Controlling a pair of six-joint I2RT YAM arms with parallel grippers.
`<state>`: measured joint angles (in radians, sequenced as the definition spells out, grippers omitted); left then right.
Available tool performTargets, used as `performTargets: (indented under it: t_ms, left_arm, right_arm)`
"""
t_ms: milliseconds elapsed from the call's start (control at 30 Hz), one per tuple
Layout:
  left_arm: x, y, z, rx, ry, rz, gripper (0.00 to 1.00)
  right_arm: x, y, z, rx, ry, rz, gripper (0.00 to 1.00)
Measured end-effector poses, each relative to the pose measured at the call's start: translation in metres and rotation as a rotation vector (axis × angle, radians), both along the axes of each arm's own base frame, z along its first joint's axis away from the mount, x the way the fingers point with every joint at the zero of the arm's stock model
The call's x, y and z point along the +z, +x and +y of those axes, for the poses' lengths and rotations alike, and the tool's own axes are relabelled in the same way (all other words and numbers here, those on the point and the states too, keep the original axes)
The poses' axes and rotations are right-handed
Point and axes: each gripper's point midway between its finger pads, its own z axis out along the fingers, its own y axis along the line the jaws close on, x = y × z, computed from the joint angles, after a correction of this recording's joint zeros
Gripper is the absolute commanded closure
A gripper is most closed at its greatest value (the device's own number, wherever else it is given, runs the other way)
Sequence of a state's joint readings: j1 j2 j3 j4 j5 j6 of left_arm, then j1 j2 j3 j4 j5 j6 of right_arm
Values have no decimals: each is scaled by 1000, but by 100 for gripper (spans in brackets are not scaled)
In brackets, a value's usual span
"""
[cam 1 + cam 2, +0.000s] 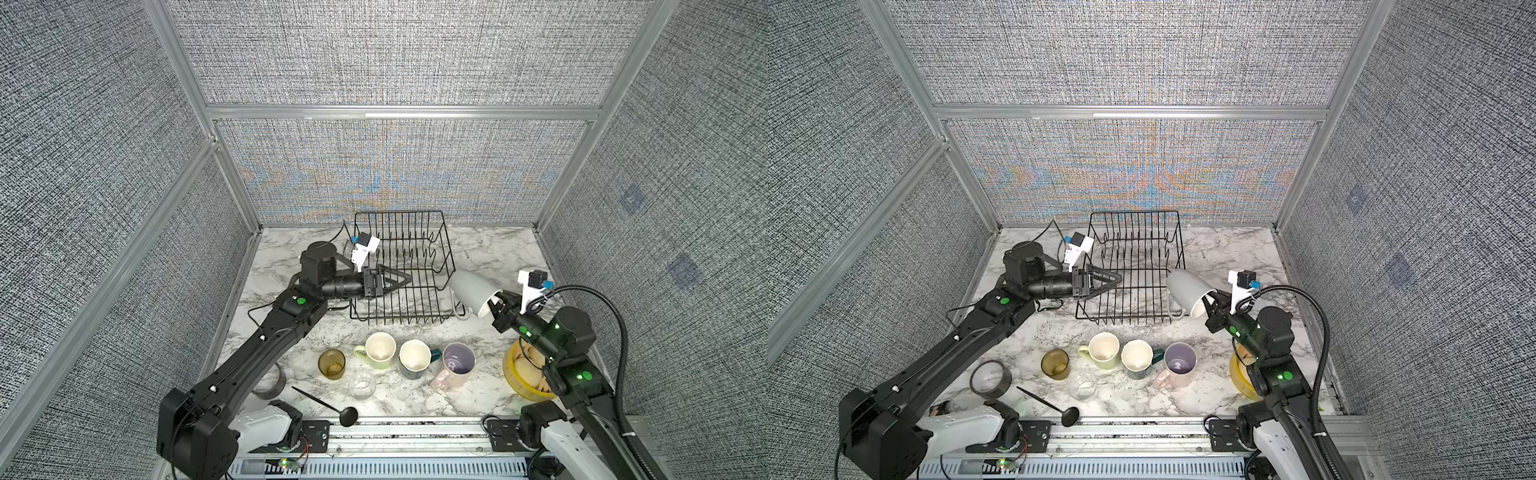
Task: Load cups into a dish rack
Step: Pick up the cup from the middle-right of the table.
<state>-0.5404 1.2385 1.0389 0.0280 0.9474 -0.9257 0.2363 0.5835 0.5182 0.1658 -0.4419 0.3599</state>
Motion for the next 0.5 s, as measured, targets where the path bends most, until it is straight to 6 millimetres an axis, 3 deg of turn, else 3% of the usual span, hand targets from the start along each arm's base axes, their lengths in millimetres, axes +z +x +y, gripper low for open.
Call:
performTargets:
  t_ms: [200,500]
  left_arm:
    - [-3,-3,-31,-116,-33,128,1]
    - [2,-16,-69,-262,-62,197,1]
  right_arm:
    - [15,-1,25,157,25,-93,100]
    - [15,10,59,313,24,-120,100]
